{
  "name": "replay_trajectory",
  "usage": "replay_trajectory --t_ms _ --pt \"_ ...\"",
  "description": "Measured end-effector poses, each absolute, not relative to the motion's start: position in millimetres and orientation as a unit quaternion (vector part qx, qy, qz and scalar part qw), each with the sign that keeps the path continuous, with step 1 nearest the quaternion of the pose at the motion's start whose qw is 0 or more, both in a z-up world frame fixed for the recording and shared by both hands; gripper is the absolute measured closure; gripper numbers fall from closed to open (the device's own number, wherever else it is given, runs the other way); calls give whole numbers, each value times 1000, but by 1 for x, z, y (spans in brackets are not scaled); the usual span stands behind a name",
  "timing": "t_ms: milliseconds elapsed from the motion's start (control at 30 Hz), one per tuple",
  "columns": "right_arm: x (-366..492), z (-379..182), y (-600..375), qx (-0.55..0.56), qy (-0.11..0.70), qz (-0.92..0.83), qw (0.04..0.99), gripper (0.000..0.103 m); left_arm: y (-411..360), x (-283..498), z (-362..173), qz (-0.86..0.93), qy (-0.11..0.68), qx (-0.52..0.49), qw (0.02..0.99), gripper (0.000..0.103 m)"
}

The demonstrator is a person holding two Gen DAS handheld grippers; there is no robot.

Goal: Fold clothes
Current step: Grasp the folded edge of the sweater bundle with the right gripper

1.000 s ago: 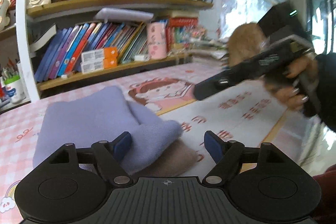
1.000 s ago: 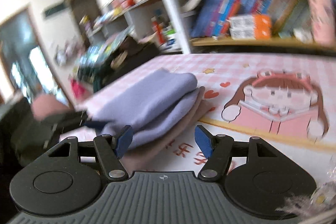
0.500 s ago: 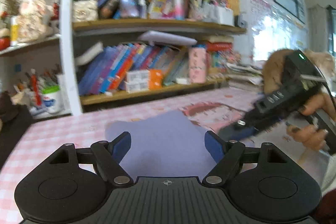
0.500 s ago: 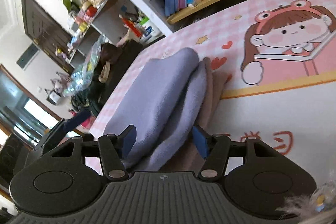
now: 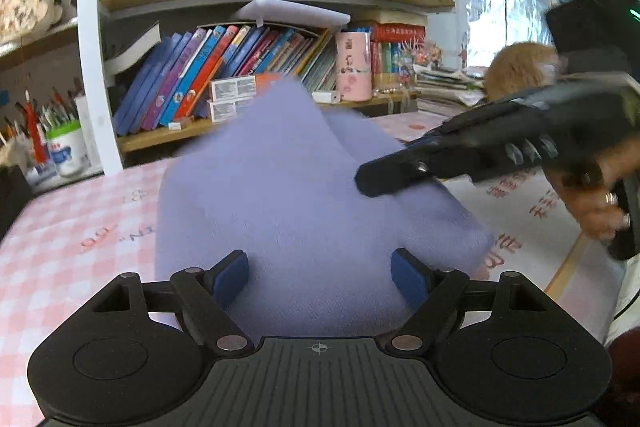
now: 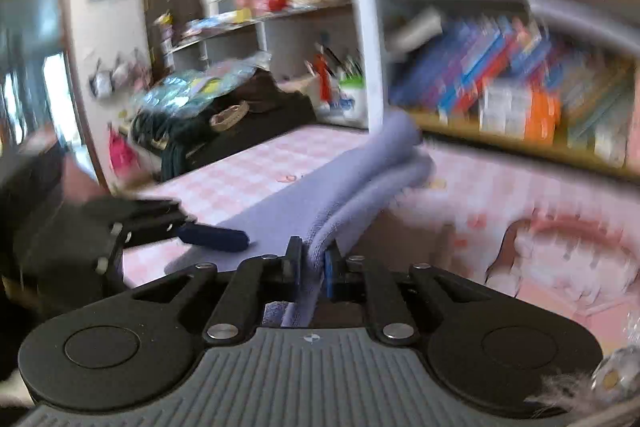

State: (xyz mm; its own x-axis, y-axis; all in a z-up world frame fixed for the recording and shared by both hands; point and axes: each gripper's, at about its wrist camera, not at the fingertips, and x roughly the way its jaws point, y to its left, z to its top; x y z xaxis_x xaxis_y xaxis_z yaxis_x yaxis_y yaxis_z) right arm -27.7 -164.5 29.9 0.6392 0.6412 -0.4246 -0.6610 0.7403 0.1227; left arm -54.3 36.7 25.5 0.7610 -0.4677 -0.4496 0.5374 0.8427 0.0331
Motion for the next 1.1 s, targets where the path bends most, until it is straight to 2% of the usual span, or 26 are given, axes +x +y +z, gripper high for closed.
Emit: replay_trajectory --t_ms 100,200,300,333,400,467,500,533,567,667,767,833,900,967,1033,1100 --pt "6 1 -180 63 324 308 892 92 36 -54 25 -273 216 81 934 21" --pt "14 -8 -195 127 339 309 879 90 45 -57 36 -270 205 75 938 21" --pt "15 -6 -199 142 338 308 878 76 66 -55 50 -260 188 46 946 21" --pt "16 -4 -200 148 336 308 878 68 73 -52 54 -250 184 37 950 21" --pt "18 -5 -202 170 339 309 872 65 83 -44 58 -224 187 26 956 21" --pt "22 -7 -200 177 348 304 869 67 90 -36 60 -204 191 16 960 20" --pt "22 -6 -198 173 349 305 869 72 92 -33 60 -198 193 13 961 20" --pt "20 -3 -195 164 346 309 870 90 95 -30 60 -192 195 9 962 20" --pt "15 3 -191 148 333 315 876 93 97 -28 60 -189 197 4 962 20" --pt "-10 22 -182 88 264 334 901 93 103 -23 57 -186 203 -14 961 15" --pt "-3 15 -182 83 302 314 896 93 108 -16 52 -182 217 -31 958 15" --pt "10 0 -186 107 338 297 887 88 110 -11 49 -178 227 -38 957 15" --pt "12 -1 -196 139 336 294 884 76 114 -8 47 -182 233 -44 954 13" --pt "11 4 -207 156 327 287 887 47 120 -2 44 -187 246 -53 950 9" --pt "17 4 -218 186 341 282 877 36 125 8 40 -194 267 -74 941 8" --pt "25 -1 -228 222 368 274 860 34 129 19 34 -201 290 -104 930 8"
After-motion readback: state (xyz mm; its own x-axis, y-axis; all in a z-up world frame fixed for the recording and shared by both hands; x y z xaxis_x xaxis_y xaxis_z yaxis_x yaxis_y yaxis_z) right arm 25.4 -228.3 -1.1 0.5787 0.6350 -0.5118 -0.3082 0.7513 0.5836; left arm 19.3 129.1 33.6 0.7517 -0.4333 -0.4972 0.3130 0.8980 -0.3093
